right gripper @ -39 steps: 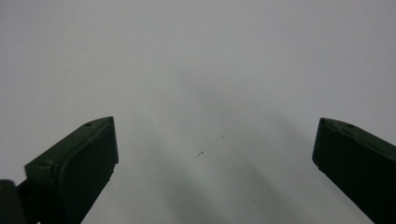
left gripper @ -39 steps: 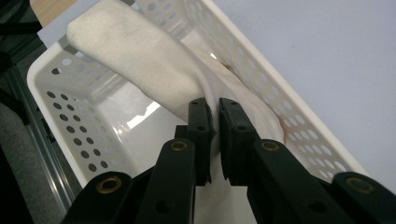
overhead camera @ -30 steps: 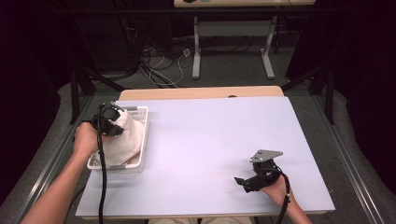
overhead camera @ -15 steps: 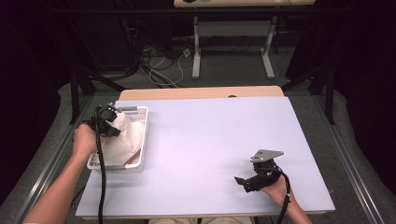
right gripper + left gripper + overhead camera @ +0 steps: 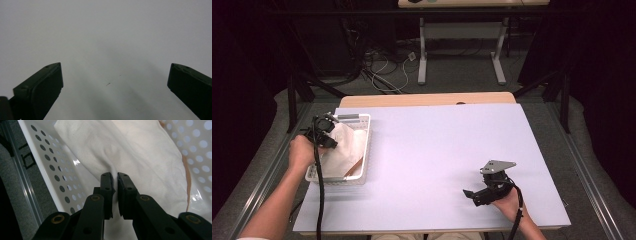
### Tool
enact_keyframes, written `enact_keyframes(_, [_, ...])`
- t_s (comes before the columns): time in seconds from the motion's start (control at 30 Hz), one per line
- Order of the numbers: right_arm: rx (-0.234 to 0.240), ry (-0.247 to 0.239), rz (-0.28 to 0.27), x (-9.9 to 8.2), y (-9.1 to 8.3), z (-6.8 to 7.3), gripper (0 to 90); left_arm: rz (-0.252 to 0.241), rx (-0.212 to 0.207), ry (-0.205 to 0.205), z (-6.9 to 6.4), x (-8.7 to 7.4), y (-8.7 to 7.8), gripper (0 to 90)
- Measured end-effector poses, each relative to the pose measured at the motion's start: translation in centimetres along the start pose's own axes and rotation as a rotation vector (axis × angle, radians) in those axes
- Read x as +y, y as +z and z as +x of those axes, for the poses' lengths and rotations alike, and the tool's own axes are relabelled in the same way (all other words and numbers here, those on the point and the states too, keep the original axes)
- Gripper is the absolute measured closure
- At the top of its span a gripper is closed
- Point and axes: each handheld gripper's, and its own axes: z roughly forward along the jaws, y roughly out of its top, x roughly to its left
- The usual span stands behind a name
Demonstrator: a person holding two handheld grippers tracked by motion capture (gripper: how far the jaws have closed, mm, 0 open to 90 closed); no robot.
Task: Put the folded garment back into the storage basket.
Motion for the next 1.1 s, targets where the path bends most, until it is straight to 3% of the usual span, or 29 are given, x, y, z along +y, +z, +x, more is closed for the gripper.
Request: enact_keyframes(1.1, [0.001, -0.002, -0.016, 0.1, 0.0, 0.1, 0.0, 0.049, 0.026, -0.054, 0.9, -0.5, 2.3, 82.5])
